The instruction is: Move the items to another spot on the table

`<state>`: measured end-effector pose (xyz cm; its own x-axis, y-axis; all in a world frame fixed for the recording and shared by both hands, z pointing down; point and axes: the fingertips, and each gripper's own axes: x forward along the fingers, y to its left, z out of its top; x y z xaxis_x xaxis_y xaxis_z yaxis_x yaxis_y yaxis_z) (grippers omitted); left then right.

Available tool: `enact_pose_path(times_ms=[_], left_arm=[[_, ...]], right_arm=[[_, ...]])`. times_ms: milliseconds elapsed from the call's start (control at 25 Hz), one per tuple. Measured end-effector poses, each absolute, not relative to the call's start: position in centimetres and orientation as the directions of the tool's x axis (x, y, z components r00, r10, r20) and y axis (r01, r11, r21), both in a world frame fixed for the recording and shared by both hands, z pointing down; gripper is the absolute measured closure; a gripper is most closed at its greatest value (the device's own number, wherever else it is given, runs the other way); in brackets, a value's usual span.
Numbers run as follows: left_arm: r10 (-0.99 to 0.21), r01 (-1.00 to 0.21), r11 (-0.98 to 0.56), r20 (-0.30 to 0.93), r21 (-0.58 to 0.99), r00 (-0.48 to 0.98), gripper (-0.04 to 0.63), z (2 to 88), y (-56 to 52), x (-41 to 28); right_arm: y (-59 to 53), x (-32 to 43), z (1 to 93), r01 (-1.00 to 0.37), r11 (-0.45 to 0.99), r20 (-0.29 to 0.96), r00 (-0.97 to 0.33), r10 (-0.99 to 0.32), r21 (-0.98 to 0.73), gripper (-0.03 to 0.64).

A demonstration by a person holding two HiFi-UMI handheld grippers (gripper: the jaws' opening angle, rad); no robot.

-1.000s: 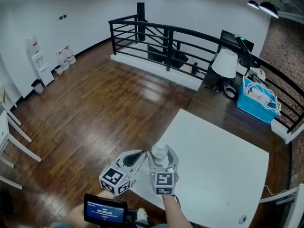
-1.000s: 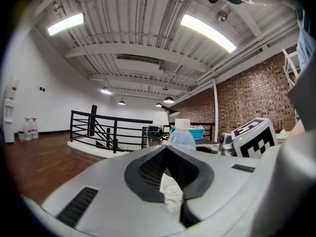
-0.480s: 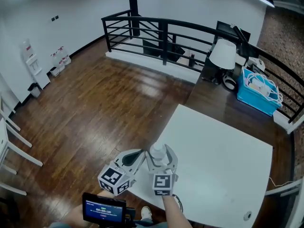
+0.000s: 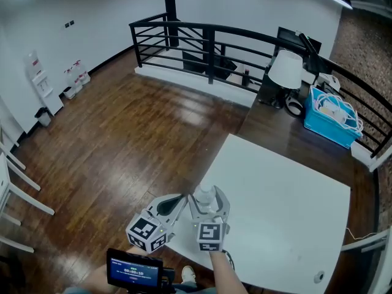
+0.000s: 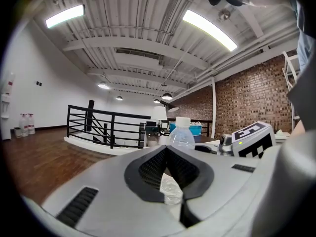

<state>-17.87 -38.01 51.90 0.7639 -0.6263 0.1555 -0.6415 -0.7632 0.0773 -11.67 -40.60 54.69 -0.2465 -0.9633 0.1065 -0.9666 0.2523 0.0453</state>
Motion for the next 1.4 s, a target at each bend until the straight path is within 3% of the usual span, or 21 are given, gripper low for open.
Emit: enact_pose_path(times_ms=[680, 1400], left_arm=[[-0.643, -0.657, -0.751, 0.153, 0.068, 0.750, 0.583, 51.6, -35.7, -18.4], [-0.594, -0.608, -0.791, 0.145, 0.074, 0.791, 0.583, 50.8, -31.5, -14.0]], right_arm=[[-39.2, -11.1, 55.1, -0.965, 0.263, 0.136, -0.261, -0.956, -0.007, 0.244], [-33.0, -8.0, 52.7, -0.974, 0.226, 0.130, -0.221, -0.967, 0.026, 0.266]])
